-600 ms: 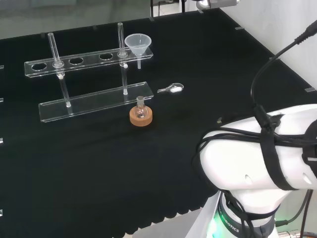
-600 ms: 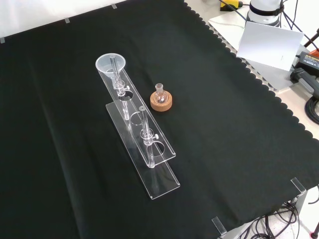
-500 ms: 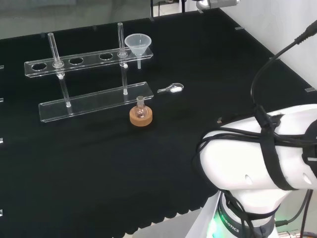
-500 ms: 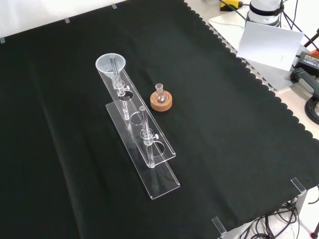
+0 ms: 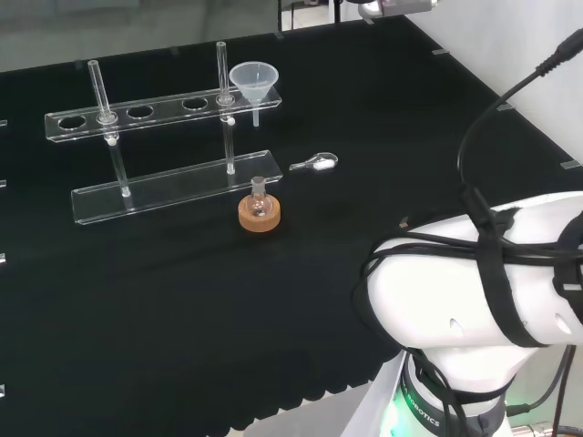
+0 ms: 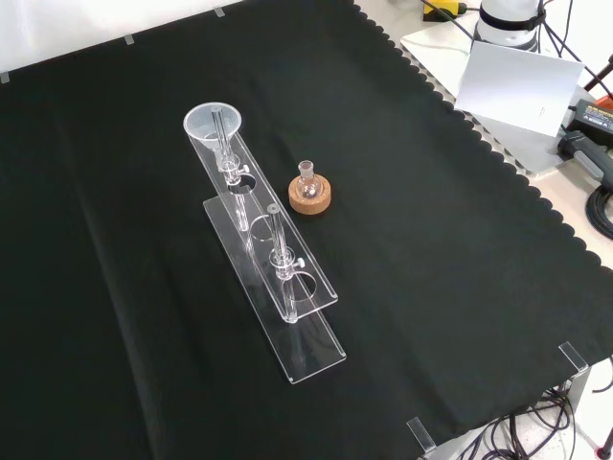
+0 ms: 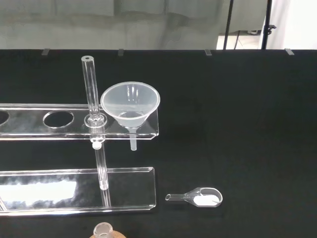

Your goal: Pick up the funnel from the transparent funnel stand.

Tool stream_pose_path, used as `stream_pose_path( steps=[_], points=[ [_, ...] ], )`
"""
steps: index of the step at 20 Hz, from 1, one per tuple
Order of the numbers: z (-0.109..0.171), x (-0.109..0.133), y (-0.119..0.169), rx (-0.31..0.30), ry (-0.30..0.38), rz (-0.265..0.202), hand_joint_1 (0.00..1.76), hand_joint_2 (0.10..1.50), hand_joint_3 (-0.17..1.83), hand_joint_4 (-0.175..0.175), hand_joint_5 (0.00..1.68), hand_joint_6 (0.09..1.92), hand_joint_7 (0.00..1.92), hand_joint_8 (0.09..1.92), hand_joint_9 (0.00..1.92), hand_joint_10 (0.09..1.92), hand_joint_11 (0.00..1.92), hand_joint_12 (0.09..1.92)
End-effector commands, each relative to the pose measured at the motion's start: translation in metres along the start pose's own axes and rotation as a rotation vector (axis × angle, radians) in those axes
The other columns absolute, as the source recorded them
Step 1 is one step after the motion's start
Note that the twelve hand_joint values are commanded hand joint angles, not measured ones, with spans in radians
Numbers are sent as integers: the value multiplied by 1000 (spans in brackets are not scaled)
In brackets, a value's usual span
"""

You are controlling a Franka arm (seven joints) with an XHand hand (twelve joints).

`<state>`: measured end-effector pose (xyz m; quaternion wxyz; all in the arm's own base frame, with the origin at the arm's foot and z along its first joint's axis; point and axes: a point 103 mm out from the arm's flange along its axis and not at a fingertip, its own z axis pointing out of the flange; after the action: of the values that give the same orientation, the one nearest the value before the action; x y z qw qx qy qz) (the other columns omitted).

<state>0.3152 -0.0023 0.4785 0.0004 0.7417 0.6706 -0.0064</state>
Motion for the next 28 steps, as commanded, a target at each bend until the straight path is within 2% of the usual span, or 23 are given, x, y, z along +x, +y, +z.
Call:
stream_pose_path(
  steps=[1, 8, 13, 21, 28],
  points=[
    [4, -4, 8, 4, 1, 20, 0, 1214, 387, -4, 204, 87, 0, 424, 150, 677, 26, 1394],
    [29, -5, 27, 27, 27, 47, 0, 1218, 380, -6, 219, 87, 0, 425, 150, 677, 20, 1398],
    [53, -3, 55, 66, 6, 53, 0, 1225, 363, -8, 231, 87, 0, 433, 151, 677, 10, 1409],
    [80, -7, 133, 113, 4, 9, 0, 1227, 354, -11, 239, 87, 0, 436, 148, 676, 3, 1411],
    [98, -1, 162, 162, -7, -40, 0, 1230, 338, -20, 234, 87, 0, 449, 145, 679, 0, 1396]
  ],
)
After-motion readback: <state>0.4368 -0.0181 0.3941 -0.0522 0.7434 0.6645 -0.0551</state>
